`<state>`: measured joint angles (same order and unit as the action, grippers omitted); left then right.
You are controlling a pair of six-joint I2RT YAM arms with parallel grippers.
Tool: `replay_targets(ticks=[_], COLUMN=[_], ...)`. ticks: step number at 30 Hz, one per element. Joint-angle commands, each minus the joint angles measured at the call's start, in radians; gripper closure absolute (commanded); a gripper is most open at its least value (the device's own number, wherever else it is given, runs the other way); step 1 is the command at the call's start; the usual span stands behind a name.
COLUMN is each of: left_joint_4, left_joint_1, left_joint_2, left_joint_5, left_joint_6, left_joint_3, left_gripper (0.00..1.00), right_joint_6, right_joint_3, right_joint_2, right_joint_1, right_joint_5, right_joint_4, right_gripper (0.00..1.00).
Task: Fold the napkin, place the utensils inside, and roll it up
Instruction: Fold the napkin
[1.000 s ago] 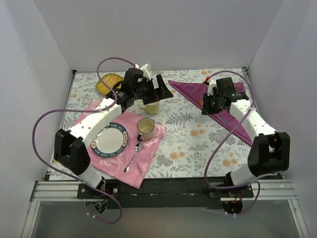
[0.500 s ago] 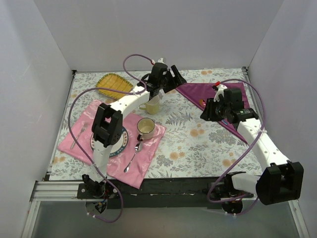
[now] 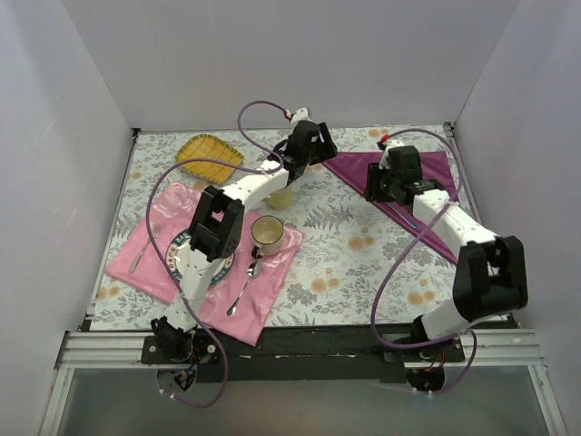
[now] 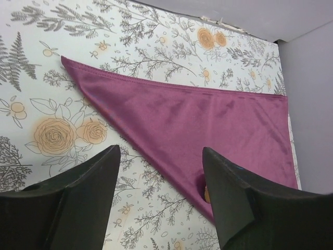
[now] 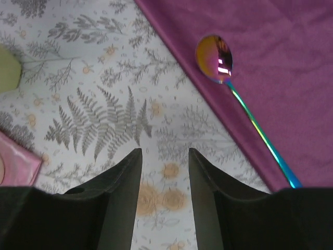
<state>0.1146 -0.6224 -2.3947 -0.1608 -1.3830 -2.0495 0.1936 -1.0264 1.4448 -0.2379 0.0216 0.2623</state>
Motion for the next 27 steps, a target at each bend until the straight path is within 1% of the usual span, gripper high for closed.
replay_targets(ticks=[1, 2, 4, 6, 7, 8, 9, 10, 11, 12, 14, 15, 17, 19, 21, 24, 25, 27], left_joint_4=[0.043, 0.057, 0.115, 0.149, 0.180, 0.194, 0.201, 0.206, 0.206, 0.206, 0.204, 0.206, 0.227, 0.267, 0.270, 0.264, 0.266, 0.266], left_joint_1=[-0.002, 0.003, 0.027, 0.052, 0.084, 0.101, 0.116, 0.153, 0.168, 0.182, 0.226, 0.237, 0.260, 0.276, 0.279, 0.283, 0.285, 0.286], left_joint_2=[0.209, 0.232, 0.310, 0.374, 0.441, 0.475, 0.508, 0.579, 0.612, 0.647, 0.733, 0.755, 0.798, 0.801, 0.801, 0.821, 0.828, 0.844], left_joint_5=[-0.060, -0.054, -0.045, -0.039, -0.039, -0.036, -0.028, -0.019, 0.000, 0.009, 0.050, 0.061, 0.073, 0.102, 0.148, 0.159, 0.194, 0.207], left_joint_6=[0.127, 0.130, 0.119, 0.092, 0.075, 0.059, 0.047, 0.035, 0.035, 0.038, 0.038, 0.036, 0.021, 0.003, -0.016, -0.039, -0.044, -0.047], left_joint_3=[-0.017, 0.014, 0.049, 0.123, 0.150, 0.181, 0.252, 0.288, 0.328, 0.386, 0.443, 0.490, 0.515, 0.522, 0.540, 0.578, 0.584, 0.595], left_gripper=[0.35, 0.34, 0.32, 0.31, 0.31, 0.31, 0.31, 0.30, 0.30, 0.30, 0.30, 0.30, 0.30, 0.30, 0.30, 0.30, 0.30, 0.30], right_joint_6=[-0.146, -0.169, -0.209, -0.255, -0.263, -0.267, -0.267, -0.264, -0.261, -0.263, -0.275, -0.293, -0.312, -0.339, -0.361, -0.401, -0.408, -0.422], right_joint_3=[-0.179, -0.239, -0.291, -0.362, -0.392, -0.476, -0.519, -0.558, -0.607, -0.694, -0.785, -0.858, -0.903, -0.949, -0.969, -1.006, -1.023, -1.067], right_joint_2=[0.153, 0.214, 0.271, 0.353, 0.383, 0.450, 0.485, 0.517, 0.582, 0.616, 0.716, 0.745, 0.813, 0.847, 0.891, 0.945, 0.960, 1.002], right_joint_1=[-0.093, -0.112, -0.167, -0.205, -0.213, -0.221, -0.233, -0.238, -0.242, -0.251, -0.258, -0.259, -0.261, -0.264, -0.262, -0.265, -0.264, -0.265], right_joint_5=[-0.106, -0.132, -0.167, -0.207, -0.215, -0.230, -0.239, -0.248, -0.255, -0.258, -0.287, -0.296, -0.310, -0.315, -0.319, -0.319, -0.322, -0.336], right_joint_4=[-0.162, -0.172, -0.189, -0.219, -0.215, -0.203, -0.189, -0.164, -0.149, -0.131, -0.077, -0.066, -0.061, -0.070, -0.098, -0.126, -0.130, -0.136], right_gripper=[0.50, 0.50, 0.49, 0.47, 0.47, 0.47, 0.46, 0.46, 0.45, 0.45, 0.44, 0.44, 0.43, 0.42, 0.41, 0.39, 0.38, 0.37])
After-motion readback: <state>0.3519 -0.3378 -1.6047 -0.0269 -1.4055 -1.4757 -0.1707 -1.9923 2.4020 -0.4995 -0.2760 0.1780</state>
